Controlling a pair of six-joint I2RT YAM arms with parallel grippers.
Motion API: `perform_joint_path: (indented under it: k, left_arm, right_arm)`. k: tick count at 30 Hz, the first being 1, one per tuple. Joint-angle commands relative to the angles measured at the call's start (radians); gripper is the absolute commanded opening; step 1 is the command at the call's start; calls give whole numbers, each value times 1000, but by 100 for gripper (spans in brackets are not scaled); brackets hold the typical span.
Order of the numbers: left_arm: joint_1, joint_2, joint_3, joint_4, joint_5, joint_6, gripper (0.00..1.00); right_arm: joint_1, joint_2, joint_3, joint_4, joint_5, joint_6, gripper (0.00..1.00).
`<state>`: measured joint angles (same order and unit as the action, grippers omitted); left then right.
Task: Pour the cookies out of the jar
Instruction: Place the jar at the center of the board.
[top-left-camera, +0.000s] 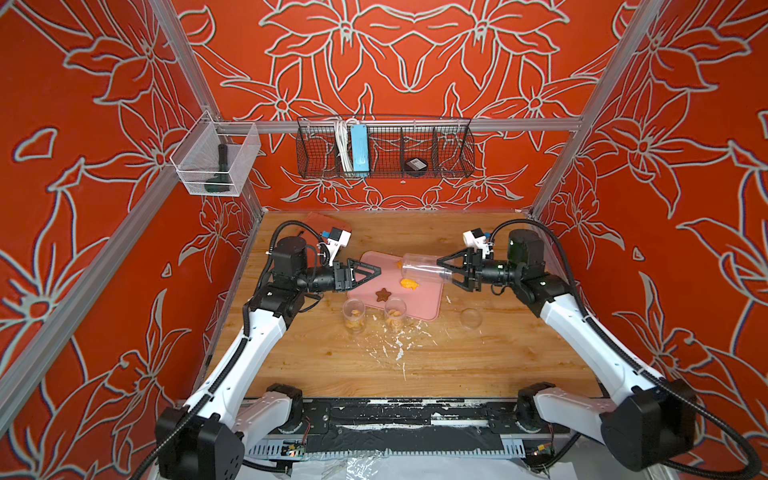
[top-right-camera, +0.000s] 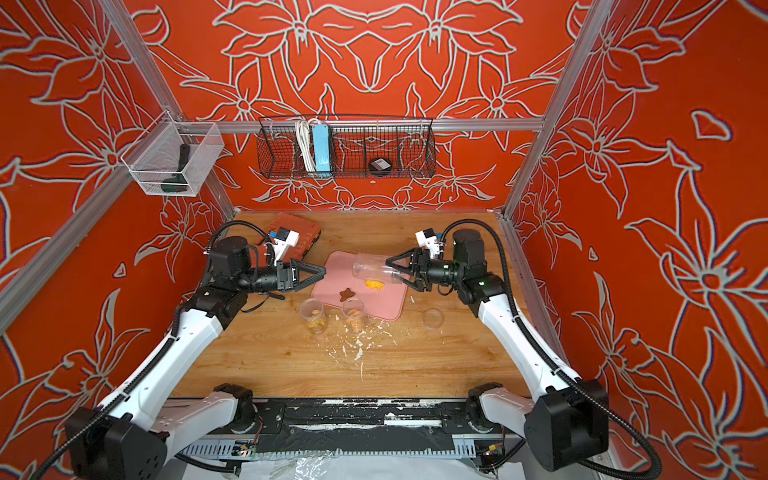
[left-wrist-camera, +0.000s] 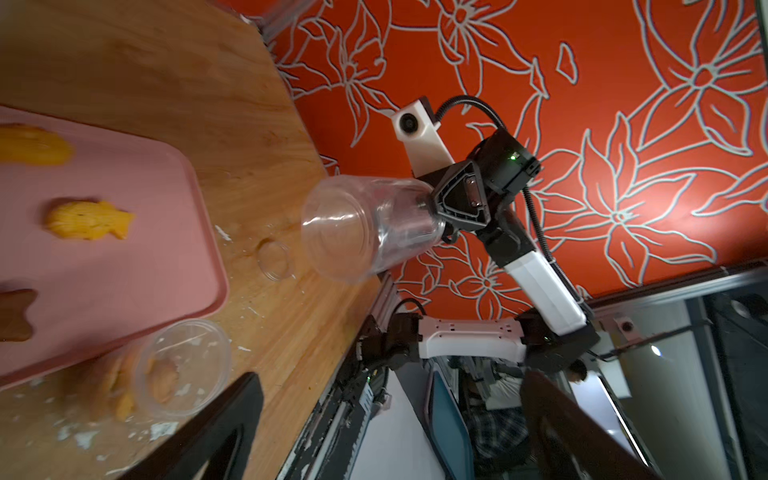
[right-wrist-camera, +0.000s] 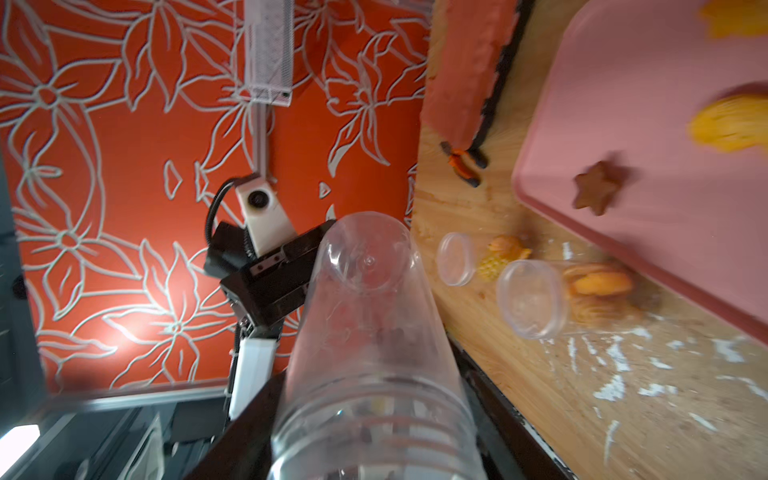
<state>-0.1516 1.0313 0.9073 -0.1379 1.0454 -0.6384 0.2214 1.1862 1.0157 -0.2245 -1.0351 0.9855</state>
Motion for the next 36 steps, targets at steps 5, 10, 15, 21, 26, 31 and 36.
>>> perform_joint_path:
  k: [5, 10, 15, 21, 26, 31, 36]
  left_arm:
    - [18, -156, -4, -281, -416, 274, 98]
    - [16, -254, -76, -307, -581, 339, 98]
    - [-3, -317, -150, -276, -621, 347, 98]
    - [-14, -334, -195, -229, -622, 346, 98]
    - [-20, -399, -285, -171, -672, 323, 98]
    - [-28, -416, -307, -162, -713, 329, 98]
    - [-32, -417, -312, -158, -720, 331, 98]
  right_arm:
    - [-43, 135, 313, -651, 434, -512, 59]
    - [-40, 270, 459, -816, 740, -602, 57]
    - [-32, 394, 590, -940, 967, -661, 57]
    - [-21, 541, 673, -998, 1124, -708, 57]
    - [-20, 648, 707, -1006, 1178, -729, 57]
    - [-12, 724, 721, -1001, 1178, -733, 57]
    - [-5, 758, 720, -991, 1171, -735, 59]
